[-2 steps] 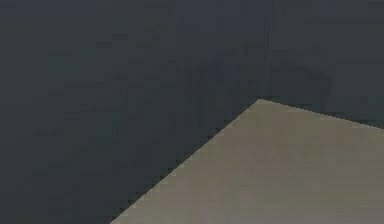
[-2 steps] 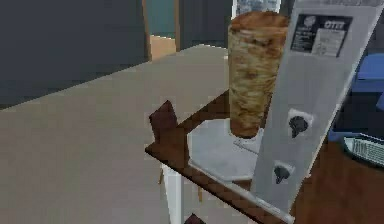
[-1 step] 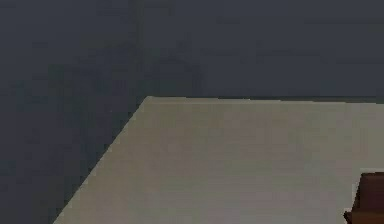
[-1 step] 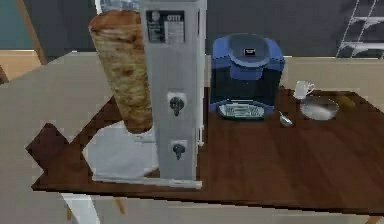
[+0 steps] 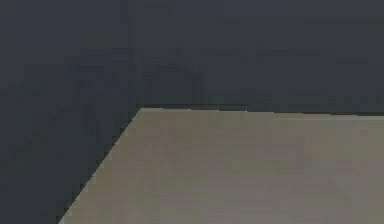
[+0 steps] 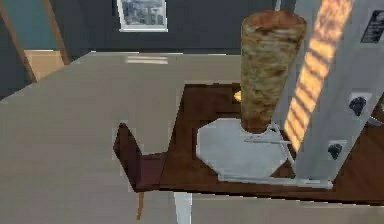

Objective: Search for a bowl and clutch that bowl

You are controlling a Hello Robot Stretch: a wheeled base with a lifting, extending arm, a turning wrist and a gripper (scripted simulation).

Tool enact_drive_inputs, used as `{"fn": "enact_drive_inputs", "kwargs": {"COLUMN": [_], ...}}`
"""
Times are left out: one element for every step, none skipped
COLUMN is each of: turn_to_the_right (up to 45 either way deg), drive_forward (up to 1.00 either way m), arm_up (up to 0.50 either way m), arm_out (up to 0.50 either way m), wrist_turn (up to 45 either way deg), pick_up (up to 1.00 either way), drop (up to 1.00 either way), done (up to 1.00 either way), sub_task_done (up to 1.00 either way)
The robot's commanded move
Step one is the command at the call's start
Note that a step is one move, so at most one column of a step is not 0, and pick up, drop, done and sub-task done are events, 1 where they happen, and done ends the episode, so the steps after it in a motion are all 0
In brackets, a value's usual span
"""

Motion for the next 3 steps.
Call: {"fn": "enact_drive_inputs", "kwargs": {"turn_to_the_right": [45.0, 6.0, 0.0], "drive_forward": [0.0, 0.0, 0.8], "arm_up": [0.0, 0.0, 0.0], "arm_out": [0.0, 0.0, 0.0], "wrist_turn": [0.0, 0.0, 0.0], "pick_up": [0.0, 0.0, 0.0], "drop": [0.0, 0.0, 0.0], "done": [0.0, 0.0, 0.0], "sub_task_done": [0.0, 0.0, 0.0]}}
